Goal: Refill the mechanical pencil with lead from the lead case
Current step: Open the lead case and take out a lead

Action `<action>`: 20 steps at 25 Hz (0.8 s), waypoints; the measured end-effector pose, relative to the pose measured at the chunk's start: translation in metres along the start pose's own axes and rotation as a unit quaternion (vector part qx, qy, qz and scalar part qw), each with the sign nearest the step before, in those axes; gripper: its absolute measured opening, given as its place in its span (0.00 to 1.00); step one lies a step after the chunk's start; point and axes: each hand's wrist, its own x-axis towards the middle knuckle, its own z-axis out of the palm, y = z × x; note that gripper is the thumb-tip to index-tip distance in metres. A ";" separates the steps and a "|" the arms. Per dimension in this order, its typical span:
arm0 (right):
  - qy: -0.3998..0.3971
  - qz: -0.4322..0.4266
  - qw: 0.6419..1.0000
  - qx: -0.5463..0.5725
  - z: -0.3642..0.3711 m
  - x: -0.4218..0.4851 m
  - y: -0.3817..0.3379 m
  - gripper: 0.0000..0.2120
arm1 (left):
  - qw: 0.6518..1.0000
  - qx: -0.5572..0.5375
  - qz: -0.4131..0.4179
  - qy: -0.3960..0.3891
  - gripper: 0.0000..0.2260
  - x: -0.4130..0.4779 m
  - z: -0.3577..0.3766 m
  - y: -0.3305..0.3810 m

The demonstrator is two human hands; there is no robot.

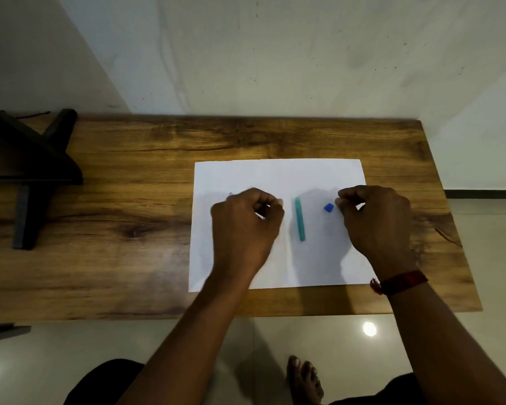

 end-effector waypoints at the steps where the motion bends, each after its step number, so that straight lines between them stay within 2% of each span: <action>1: -0.010 -0.005 1.000 0.002 0.001 0.000 0.003 0.08 | 0.999 0.017 0.021 -0.022 0.07 -0.006 0.008 0.005; 3: -0.022 -0.026 0.999 -0.002 0.004 0.000 0.005 0.08 | 0.995 0.062 0.026 -0.067 0.14 -0.016 0.023 0.012; 6: -0.029 -0.050 0.998 -0.033 0.010 0.000 0.006 0.09 | 0.984 0.125 -0.015 -0.123 0.21 -0.024 0.039 0.012; 10: -0.033 -0.077 0.996 -0.032 0.014 0.000 0.010 0.07 | 0.980 0.146 -0.010 -0.135 0.19 -0.025 0.047 0.008; 13: -0.024 -0.105 0.994 0.019 0.015 0.001 0.008 0.04 | 0.982 0.149 -0.007 -0.118 0.16 -0.022 0.047 0.009; 15: -0.004 -0.074 0.994 0.084 0.015 0.003 0.007 0.03 | 0.987 0.127 0.001 -0.095 0.14 -0.019 0.042 0.012; 17: -0.016 0.015 0.979 0.201 0.013 0.006 0.004 0.04 | 0.993 0.088 -0.008 -0.084 0.10 -0.012 0.033 0.014; 20: -0.081 0.114 0.899 0.415 0.009 0.006 -0.002 0.06 | 0.994 0.000 -0.040 -0.103 0.04 0.003 0.016 0.008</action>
